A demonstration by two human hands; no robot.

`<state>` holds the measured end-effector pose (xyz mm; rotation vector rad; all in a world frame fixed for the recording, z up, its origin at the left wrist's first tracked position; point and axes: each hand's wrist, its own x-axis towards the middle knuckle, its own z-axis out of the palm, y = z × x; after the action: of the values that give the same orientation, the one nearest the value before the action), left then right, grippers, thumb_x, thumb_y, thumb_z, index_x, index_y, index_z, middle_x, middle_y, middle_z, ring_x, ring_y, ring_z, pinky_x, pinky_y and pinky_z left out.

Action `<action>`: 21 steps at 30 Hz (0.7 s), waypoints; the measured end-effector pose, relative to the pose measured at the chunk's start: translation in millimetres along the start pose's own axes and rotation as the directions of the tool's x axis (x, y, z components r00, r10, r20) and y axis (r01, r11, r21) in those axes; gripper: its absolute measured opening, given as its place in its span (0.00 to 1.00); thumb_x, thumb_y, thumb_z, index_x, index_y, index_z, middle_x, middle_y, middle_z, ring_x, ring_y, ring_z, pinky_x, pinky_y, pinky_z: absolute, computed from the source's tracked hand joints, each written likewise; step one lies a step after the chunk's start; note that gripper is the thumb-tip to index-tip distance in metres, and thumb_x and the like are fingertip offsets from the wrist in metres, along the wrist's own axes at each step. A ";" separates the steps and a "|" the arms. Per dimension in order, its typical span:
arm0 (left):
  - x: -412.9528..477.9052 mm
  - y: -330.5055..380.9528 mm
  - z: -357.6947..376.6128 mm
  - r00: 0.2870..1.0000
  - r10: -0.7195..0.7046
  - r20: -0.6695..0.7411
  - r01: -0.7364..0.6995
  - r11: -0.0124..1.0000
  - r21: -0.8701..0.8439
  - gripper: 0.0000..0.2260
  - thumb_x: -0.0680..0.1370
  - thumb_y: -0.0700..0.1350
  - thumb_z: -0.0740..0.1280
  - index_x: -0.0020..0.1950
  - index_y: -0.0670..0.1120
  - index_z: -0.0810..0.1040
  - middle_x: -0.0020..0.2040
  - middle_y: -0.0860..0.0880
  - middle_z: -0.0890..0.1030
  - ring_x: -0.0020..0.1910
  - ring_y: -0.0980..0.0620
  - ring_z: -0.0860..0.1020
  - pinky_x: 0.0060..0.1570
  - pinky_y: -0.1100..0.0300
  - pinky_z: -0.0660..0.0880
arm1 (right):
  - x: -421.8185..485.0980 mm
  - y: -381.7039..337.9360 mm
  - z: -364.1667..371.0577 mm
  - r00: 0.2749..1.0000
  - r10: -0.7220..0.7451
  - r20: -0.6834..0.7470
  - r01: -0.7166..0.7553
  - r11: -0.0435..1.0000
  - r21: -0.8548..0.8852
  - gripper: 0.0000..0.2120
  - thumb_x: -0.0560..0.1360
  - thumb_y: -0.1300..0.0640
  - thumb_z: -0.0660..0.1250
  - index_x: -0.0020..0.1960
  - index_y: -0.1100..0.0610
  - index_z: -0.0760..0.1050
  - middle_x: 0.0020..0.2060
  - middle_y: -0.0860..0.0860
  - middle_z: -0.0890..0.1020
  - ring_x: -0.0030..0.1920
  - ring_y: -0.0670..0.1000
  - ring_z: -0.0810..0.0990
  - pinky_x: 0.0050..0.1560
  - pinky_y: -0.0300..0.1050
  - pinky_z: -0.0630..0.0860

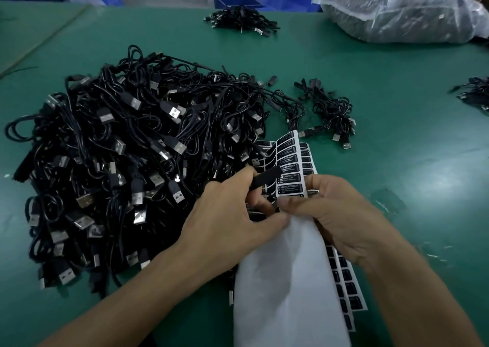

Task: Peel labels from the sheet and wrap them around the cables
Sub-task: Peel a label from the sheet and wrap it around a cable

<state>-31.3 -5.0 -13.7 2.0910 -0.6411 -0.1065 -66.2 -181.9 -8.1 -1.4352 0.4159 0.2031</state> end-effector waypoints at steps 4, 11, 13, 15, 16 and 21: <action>0.9 -2.0 1.6 0.999 -0.038 -0.015 0.038 0.999 -0.012 0.16 0.65 0.59 0.72 0.36 0.60 0.64 0.38 0.61 0.83 0.23 0.59 0.70 0.25 0.64 0.65 | -0.9 -0.3 3.4 1.000 -0.016 0.003 0.016 1.000 -0.019 0.16 0.71 0.68 0.75 0.57 0.65 0.78 0.45 0.61 0.87 0.46 0.60 0.87 0.49 0.52 0.85; 3.1 -5.8 2.0 1.000 -0.025 0.003 0.025 0.999 -0.025 0.16 0.67 0.54 0.72 0.36 0.57 0.63 0.38 0.64 0.83 0.23 0.60 0.69 0.24 0.68 0.65 | -1.7 -0.8 3.1 1.000 0.004 0.017 -0.003 1.000 -0.020 0.13 0.73 0.68 0.74 0.56 0.66 0.78 0.45 0.61 0.87 0.45 0.58 0.87 0.47 0.51 0.85; 3.9 -6.8 1.4 1.000 -0.018 0.006 0.018 0.998 -0.056 0.17 0.68 0.51 0.72 0.35 0.58 0.63 0.37 0.62 0.84 0.23 0.60 0.69 0.24 0.68 0.66 | -1.9 -1.1 3.0 1.000 0.002 0.025 -0.002 1.000 -0.004 0.12 0.73 0.69 0.73 0.56 0.66 0.78 0.44 0.60 0.87 0.44 0.57 0.87 0.44 0.49 0.85; 4.3 -7.8 1.4 1.000 -0.011 0.011 0.012 0.998 -0.068 0.16 0.69 0.49 0.72 0.35 0.54 0.64 0.36 0.61 0.84 0.24 0.61 0.70 0.26 0.68 0.67 | -2.4 -1.6 3.2 0.999 -0.008 0.039 0.008 1.000 0.014 0.11 0.73 0.70 0.72 0.55 0.65 0.78 0.44 0.59 0.87 0.43 0.54 0.88 0.41 0.44 0.84; 4.3 -8.4 1.6 1.000 -0.009 0.013 0.010 0.997 -0.070 0.15 0.69 0.49 0.72 0.36 0.51 0.64 0.36 0.61 0.84 0.24 0.62 0.70 0.26 0.68 0.67 | -2.5 -1.6 3.3 0.999 -0.012 0.042 0.012 1.000 0.012 0.11 0.73 0.70 0.72 0.54 0.65 0.78 0.44 0.58 0.87 0.43 0.53 0.88 0.41 0.43 0.83; 6.2 -11.4 2.0 1.000 -0.024 0.002 0.024 0.995 -0.100 0.15 0.72 0.44 0.73 0.37 0.43 0.67 0.36 0.57 0.84 0.24 0.62 0.70 0.26 0.69 0.67 | -3.4 -2.0 2.0 0.998 -0.019 0.051 0.019 1.000 0.004 0.08 0.75 0.70 0.71 0.52 0.62 0.79 0.43 0.56 0.88 0.42 0.51 0.87 0.41 0.41 0.83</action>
<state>-22.0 -4.5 -22.9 2.0030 -0.5996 -0.1505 -68.2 -179.8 -4.8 -1.4273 0.3600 0.2232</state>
